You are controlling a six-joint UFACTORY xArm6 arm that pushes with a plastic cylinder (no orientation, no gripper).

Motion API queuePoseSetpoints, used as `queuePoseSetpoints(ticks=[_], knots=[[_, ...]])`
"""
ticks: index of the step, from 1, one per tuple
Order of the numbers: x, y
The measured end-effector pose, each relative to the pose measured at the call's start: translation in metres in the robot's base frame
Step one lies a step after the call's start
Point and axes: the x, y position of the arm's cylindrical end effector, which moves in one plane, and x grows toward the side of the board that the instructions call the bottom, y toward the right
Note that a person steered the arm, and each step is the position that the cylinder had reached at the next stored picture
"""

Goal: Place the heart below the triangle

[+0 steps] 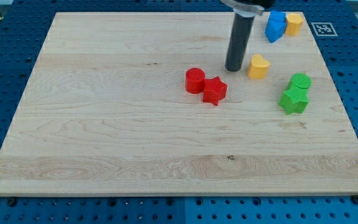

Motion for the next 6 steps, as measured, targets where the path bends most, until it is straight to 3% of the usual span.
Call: queuePoseSetpoints(ticks=[2, 4, 5, 6], knots=[[0.003, 0.065], [0.052, 0.073], [0.044, 0.102], [0.003, 0.120]])
